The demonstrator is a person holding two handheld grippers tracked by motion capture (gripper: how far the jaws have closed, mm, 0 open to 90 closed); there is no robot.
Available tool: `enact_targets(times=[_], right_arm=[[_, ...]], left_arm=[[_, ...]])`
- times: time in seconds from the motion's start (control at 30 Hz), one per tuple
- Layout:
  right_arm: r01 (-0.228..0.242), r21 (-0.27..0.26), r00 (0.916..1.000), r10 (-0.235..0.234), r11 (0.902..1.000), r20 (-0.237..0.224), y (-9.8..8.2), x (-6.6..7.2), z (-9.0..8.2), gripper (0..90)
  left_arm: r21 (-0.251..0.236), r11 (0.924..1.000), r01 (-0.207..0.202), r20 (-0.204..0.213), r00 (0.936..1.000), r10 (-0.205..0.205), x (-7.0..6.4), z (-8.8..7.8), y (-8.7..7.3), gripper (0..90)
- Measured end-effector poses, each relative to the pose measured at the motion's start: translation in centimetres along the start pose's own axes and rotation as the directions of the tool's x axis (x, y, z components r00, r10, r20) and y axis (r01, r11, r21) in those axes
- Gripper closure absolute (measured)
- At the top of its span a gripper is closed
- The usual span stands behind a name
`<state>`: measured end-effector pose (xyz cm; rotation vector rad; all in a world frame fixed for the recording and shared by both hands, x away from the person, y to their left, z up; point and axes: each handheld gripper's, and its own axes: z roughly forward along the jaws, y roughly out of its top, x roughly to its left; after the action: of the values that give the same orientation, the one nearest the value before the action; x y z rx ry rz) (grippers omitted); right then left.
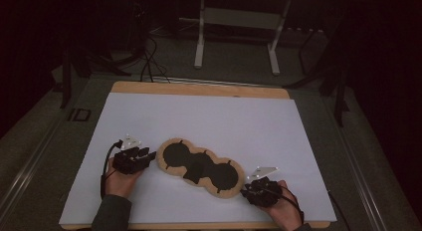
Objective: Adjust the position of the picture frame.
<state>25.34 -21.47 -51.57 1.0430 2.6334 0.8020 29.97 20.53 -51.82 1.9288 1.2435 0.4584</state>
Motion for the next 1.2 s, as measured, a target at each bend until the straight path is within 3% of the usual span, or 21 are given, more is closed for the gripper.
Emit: enact_targets(times=[0.03, 0.07, 0.1, 0.2, 0.33, 0.47, 0.63, 0.77, 0.97, 1.13, 1.2], right_arm=[[0.020, 0.014, 0.9998, -0.020, 0.9997, -0.002, 0.0, 0.6, 0.3, 84.2], [0.020, 0.014, 0.9998, -0.020, 0.9997, -0.002, 0.0, 0.6, 0.3, 84.2], [0.050, 0.031, 0.9987, -0.051, 0.9982, 0.000, 0.2, 1.2, 0.5, 89.8], [0.067, 0.040, 0.9977, -0.067, 0.9970, 0.013, 0.2, 1.6, 0.5, 90.0], [0.054, 0.037, 0.9985, -0.054, 0.9979, 0.003, 0.2, 1.8, 0.5, 90.0], [0.065, 0.038, 0.9973, -0.064, 0.9971, -0.035, 0.3, 2.3, 0.6, 89.9], [0.084, 0.036, 0.9953, -0.082, 0.9958, -0.051, 0.4, 3.1, 0.8, 89.8], [0.074, 0.029, 0.9952, -0.072, 0.9968, -0.067, 0.4, 3.2, 0.9, 89.5], [0.058, 0.021, 0.9954, -0.056, 0.9981, -0.077, 0.4, 3.2, 0.9, 89.5], [0.069, 0.008, 0.9878, -0.067, 0.9976, -0.141, 0.7, 3.8, 1.2, 89.6], [0.078, 0.011, 0.9873, -0.076, 0.9969, -0.139, 0.9, 4.1, 1.4, 89.6]], left_arm=[[-0.001, 1.0000, -0.001, -0.017, 0.9999, 0.001, 0.1, 0.0, 0.0, 72.7], [-0.001, 1.0000, -0.001, -0.017, 0.9999, 0.001, 0.1, 0.0, 0.0, 76.8], [0.000, 1.0000, -0.006, -0.017, 0.9998, 0.006, 0.2, 0.0, -0.1, 81.8], [0.003, 1.0000, -0.006, -0.028, 0.9996, 0.006, 0.2, 0.1, -0.1, 89.9], [0.018, 0.9998, -0.007, -0.037, 0.9993, 0.008, 0.3, 0.3, -0.2, 90.0], [0.036, 0.9992, -0.015, -0.033, 0.9993, 0.016, 0.2, 0.7, -0.2, 89.9], [0.064, 0.9965, -0.054, -0.021, 0.9982, 0.056, -0.4, 1.3, -0.2, 89.3], [0.086, 0.9931, -0.079, -0.014, 0.9966, 0.081, -0.7, 1.8, -0.2, 88.8], [0.092, 0.9919, -0.087, -0.007, 0.9961, 0.088, -1.0, 2.0, -0.2, 88.7], [0.094, 0.9915, -0.090, -0.018, 0.9956, 0.092, -0.9, 2.1, -0.2, 86.9], [0.091, 0.9916, -0.093, -0.026, 0.9951, 0.095, -0.8, 2.2, -0.2, 85.9]])
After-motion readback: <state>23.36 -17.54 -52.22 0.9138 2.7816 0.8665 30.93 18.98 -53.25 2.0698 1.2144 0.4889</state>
